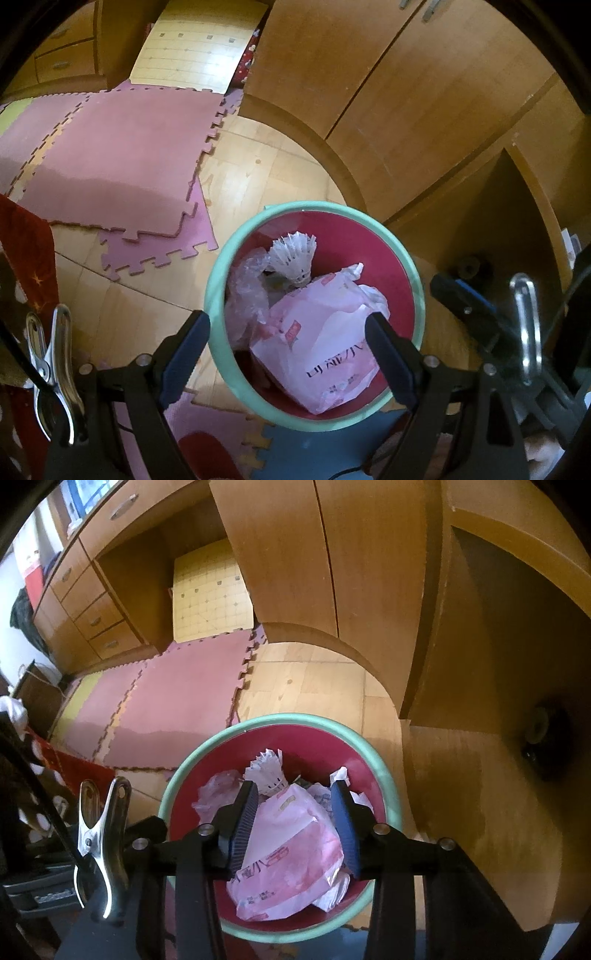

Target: Collect trash

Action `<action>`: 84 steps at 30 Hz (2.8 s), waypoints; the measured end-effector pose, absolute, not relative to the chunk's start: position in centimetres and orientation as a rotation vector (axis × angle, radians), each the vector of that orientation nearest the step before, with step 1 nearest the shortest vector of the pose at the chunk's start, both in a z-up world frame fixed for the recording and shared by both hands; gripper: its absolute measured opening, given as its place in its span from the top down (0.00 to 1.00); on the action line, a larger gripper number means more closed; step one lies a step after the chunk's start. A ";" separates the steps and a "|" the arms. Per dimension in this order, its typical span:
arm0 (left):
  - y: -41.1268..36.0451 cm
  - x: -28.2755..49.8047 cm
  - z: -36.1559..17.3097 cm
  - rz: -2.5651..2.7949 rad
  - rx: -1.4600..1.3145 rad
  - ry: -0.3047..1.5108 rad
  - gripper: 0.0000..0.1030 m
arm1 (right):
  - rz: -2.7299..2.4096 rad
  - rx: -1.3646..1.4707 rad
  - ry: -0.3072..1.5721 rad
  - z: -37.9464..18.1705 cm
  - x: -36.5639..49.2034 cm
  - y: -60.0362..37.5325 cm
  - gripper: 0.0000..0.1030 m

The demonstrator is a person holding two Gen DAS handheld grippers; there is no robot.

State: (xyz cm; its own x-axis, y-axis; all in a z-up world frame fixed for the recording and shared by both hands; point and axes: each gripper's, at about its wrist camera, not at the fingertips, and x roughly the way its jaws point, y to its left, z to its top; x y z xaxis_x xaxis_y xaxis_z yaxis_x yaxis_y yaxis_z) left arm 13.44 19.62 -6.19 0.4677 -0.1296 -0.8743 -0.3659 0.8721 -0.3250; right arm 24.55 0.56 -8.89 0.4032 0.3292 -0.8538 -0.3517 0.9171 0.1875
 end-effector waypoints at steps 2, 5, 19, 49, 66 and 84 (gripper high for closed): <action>19.5 13.5 -6.2 0.148 -0.522 1.094 0.14 | 0.441 -0.014 1.064 -8.4 24.5 0.3 0.59; 19.3 13.6 -6.1 0.148 -0.524 1.093 0.14 | 0.460 -0.015 1.037 -7.5 24.0 -0.1 0.59; 17.2 13.6 -4.4 0.130 -0.480 1.066 0.14 | 0.620 -0.118 0.836 -2.1 19.8 -1.4 0.59; 3.0 14.2 9.2 -0.081 -0.233 0.873 0.13 | 0.520 0.006 0.574 6.6 13.5 -15.8 0.59; -11.4 20.6 14.3 -0.245 -0.112 0.845 0.13 | 0.113 0.204 0.513 10.0 12.5 -29.6 0.59; -24.3 32.9 15.5 -0.384 0.045 0.772 0.13 | -0.158 0.351 0.484 9.2 12.2 -38.5 0.49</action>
State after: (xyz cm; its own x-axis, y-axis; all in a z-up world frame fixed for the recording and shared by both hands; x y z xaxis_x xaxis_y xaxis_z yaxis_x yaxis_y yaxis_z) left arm 32.92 -24.25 15.53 0.6506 -0.3217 -0.6879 0.3544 0.9298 -0.0995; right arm 12.17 -38.51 9.22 0.8746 -0.0660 -0.4804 0.2303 0.9284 0.2917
